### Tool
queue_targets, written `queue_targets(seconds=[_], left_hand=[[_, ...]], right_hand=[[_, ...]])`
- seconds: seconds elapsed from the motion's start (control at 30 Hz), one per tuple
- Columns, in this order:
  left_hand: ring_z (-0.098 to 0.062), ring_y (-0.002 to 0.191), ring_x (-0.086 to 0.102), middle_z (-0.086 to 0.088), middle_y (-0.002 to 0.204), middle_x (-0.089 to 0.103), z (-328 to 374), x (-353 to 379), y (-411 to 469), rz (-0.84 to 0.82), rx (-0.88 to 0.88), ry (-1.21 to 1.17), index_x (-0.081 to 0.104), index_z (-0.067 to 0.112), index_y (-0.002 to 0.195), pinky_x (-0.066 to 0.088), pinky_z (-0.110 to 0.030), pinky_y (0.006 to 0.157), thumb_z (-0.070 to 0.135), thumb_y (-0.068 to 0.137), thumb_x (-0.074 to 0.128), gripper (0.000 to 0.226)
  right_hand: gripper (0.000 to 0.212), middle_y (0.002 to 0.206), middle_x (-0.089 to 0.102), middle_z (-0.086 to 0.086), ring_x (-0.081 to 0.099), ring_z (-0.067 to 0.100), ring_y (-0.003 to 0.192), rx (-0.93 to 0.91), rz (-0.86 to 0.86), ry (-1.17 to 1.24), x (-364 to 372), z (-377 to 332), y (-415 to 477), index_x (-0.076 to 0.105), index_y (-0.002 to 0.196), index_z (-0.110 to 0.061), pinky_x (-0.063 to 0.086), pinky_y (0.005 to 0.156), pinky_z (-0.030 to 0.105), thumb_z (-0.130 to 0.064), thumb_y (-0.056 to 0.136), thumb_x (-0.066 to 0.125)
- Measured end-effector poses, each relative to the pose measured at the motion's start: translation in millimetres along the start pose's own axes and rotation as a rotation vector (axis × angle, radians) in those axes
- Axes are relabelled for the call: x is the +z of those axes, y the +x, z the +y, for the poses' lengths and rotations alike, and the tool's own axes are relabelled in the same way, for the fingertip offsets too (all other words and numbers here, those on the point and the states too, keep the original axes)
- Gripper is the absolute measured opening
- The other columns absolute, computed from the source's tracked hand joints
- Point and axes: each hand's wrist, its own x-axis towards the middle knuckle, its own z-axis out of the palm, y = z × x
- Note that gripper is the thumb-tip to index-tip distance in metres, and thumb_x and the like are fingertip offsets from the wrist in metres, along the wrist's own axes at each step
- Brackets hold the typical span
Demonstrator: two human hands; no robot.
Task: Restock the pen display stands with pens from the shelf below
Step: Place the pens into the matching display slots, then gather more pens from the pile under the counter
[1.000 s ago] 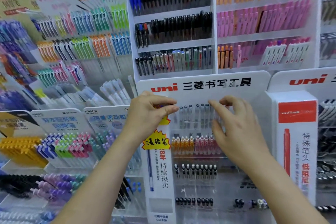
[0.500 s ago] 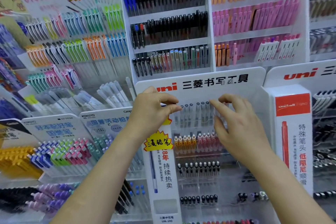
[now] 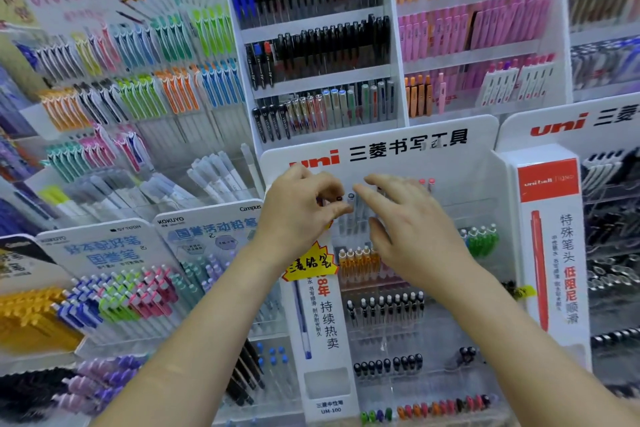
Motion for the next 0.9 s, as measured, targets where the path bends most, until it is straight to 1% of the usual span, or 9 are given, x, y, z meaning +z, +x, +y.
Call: queue_targets(seconds=[0.1, 0.17, 0.3, 0.4, 0.5, 0.6, 0.7, 0.8, 0.9], left_hand=[[-0.013, 0.074, 0.048, 0.004, 0.078, 0.047, -4, 0, 0, 0.022, 0.051, 0.063, 0.074, 0.023, 0.084, 0.046, -0.028, 0.066, 0.031, 0.072, 0.082, 0.017], [-0.015, 0.078, 0.044, 0.005, 0.074, 0.056, -5, 0, 0, 0.025, 0.118, 0.101, 0.074, 0.019, 0.083, 0.046, -0.03, 0.065, 0.026, 0.071, 0.083, 0.016], [-0.018, 0.08, 0.047, 0.009, 0.073, 0.062, -5, -1, 0, 0.013, 0.201, 0.144, 0.071, 0.017, 0.083, 0.048, -0.04, 0.066, 0.018, 0.073, 0.081, 0.014], [-0.015, 0.082, 0.046, 0.01, 0.08, 0.066, -5, -1, -2, -0.006, 0.182, 0.163, 0.071, 0.022, 0.096, 0.048, -0.043, 0.07, 0.025, 0.077, 0.078, 0.02], [-0.015, 0.087, 0.045, 0.009, 0.087, 0.07, -5, -1, -7, 0.034, 0.167, 0.183, 0.072, 0.021, 0.1, 0.047, -0.04, 0.074, 0.033, 0.082, 0.073, 0.021], [-0.019, 0.093, 0.05, 0.005, 0.1, 0.071, 4, -2, -18, 0.1, 0.178, 0.179, 0.072, 0.015, 0.104, 0.042, -0.029, 0.082, 0.03, 0.088, 0.068, 0.022], [-0.015, 0.086, 0.056, 0.009, 0.093, 0.069, 25, -6, -39, 0.154, 0.147, 0.031, 0.072, 0.015, 0.102, 0.041, -0.022, 0.08, 0.024, 0.09, 0.064, 0.017], [-0.003, 0.077, 0.06, 0.013, 0.086, 0.068, 51, -4, -67, 0.148, 0.039, -0.156, 0.073, 0.016, 0.102, 0.05, -0.02, 0.072, 0.023, 0.089, 0.061, 0.02], [0.0, 0.077, 0.064, 0.016, 0.084, 0.07, 82, 9, -97, 0.074, -0.054, -0.338, 0.074, 0.02, 0.101, 0.05, -0.015, 0.071, 0.026, 0.087, 0.061, 0.019]], right_hand=[[0.048, 0.122, 0.063, 0.015, 0.06, 0.036, 0.111, -0.009, -0.011, -0.013, 2, -1, -1, 0.063, 0.123, -0.007, 0.046, 0.097, 0.049, -0.004, 0.076, 0.07], [0.047, 0.122, 0.064, 0.014, 0.06, 0.035, 0.112, -0.017, -0.015, -0.012, 2, -2, 0, 0.063, 0.124, -0.006, 0.046, 0.098, 0.048, -0.004, 0.077, 0.069], [0.049, 0.135, 0.058, 0.011, 0.053, 0.031, 0.125, -0.056, -0.098, 0.008, 0, -1, 2, 0.056, 0.134, -0.009, 0.04, 0.106, 0.044, -0.006, 0.086, 0.061], [0.052, 0.145, 0.05, 0.01, 0.043, 0.029, 0.137, -0.037, -0.147, 0.062, -6, -1, -1, 0.049, 0.142, -0.011, 0.027, 0.112, 0.038, -0.007, 0.09, 0.058], [0.049, 0.146, 0.049, 0.01, 0.041, 0.028, 0.138, 0.035, -0.105, 0.134, -20, -5, -14, 0.053, 0.139, -0.012, 0.03, 0.11, 0.037, -0.005, 0.09, 0.058], [0.042, 0.134, 0.058, -0.002, 0.054, 0.019, 0.122, 0.182, -0.037, 0.272, -41, -3, -39, 0.058, 0.133, -0.016, 0.039, 0.103, 0.028, -0.007, 0.092, 0.059], [0.034, 0.107, 0.063, -0.021, 0.061, 0.002, 0.093, 0.311, -0.068, 0.424, -63, 5, -72, 0.063, 0.125, -0.028, 0.05, 0.084, 0.018, -0.014, 0.094, 0.058], [0.031, 0.085, 0.069, -0.023, 0.065, 0.006, 0.077, 0.398, -0.133, 0.517, -82, 17, -108, 0.064, 0.106, -0.044, 0.054, 0.071, 0.022, -0.016, 0.092, 0.061], [0.034, 0.083, 0.068, -0.03, 0.066, 0.002, 0.076, 0.448, -0.203, 0.521, -100, 35, -145, 0.064, 0.092, -0.048, 0.051, 0.067, 0.018, -0.015, 0.09, 0.063]])
